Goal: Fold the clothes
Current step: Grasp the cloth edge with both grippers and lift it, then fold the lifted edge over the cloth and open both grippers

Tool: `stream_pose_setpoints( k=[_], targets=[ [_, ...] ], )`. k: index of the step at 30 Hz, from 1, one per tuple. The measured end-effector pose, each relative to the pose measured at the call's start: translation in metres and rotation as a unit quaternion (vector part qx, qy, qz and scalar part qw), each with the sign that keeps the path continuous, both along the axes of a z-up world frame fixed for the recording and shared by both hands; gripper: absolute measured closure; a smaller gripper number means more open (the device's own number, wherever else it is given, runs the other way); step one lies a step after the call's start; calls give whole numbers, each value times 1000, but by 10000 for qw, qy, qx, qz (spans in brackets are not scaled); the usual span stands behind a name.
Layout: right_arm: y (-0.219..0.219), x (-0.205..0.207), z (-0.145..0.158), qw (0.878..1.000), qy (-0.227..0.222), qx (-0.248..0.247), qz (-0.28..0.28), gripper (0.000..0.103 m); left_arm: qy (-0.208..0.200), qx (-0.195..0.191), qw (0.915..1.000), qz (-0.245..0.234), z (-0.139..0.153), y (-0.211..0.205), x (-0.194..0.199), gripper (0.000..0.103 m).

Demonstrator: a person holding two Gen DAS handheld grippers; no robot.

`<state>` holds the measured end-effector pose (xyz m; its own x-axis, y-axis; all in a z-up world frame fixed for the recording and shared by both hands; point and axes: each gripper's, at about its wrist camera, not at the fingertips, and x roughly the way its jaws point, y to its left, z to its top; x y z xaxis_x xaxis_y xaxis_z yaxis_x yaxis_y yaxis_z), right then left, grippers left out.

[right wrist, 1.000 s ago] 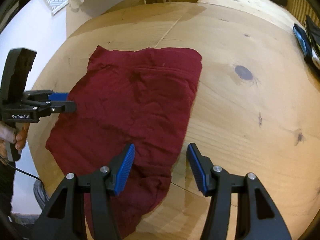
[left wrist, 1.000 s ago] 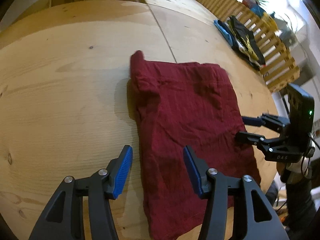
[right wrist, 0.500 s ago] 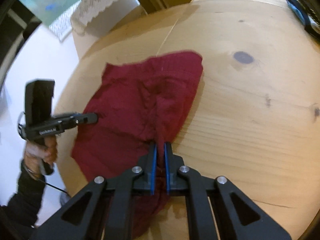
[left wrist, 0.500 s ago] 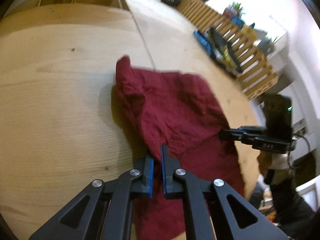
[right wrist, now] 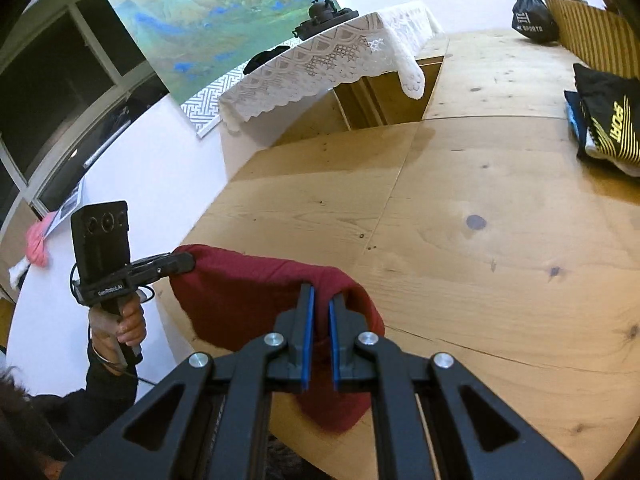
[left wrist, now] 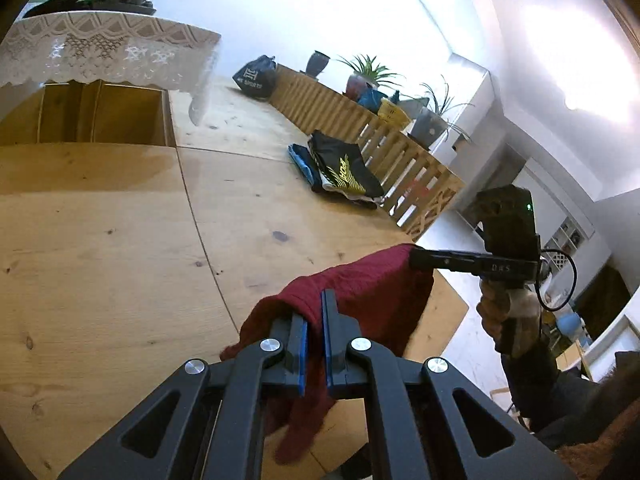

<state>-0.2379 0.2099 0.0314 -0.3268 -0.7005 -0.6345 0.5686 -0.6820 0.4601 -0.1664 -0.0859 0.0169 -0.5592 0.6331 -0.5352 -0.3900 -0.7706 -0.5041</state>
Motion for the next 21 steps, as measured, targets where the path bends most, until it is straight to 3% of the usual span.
stream_pose_setpoints(
  k=[1,4,7,8,9,12,18,21],
  targets=[
    [-1,-12,-7,9999,-90,66,-33,96,-143,-44,9999,-16,-8,4,-14,98],
    [-9,-62,-52,9973,-613,361,-156,96,-997,-141,9949,102,-68,8,-77,98],
    [-23,-120,-107,9892,-1126,897,-269,96,-1731,-444,9834,302,-122,10,-134,97],
    [-26,-136,-118,9872,-1177,1034,-305,94,-1899,-497,9797,396,-133,8,-147,91],
    [-27,-147,-123,9861,-1221,1082,-325,93,-1999,-550,9772,465,-140,5,-158,79],
    [-24,-164,-121,9844,-1316,1137,-269,85,-1848,-700,9780,661,-131,-5,-165,61],
    [1,-135,-98,9894,-1069,965,-188,58,-1455,-721,9852,553,-102,-16,-139,54],
    [0,-114,-102,9886,-1041,1085,-98,56,-1554,-687,9845,437,-105,-5,-131,54]
  ],
)
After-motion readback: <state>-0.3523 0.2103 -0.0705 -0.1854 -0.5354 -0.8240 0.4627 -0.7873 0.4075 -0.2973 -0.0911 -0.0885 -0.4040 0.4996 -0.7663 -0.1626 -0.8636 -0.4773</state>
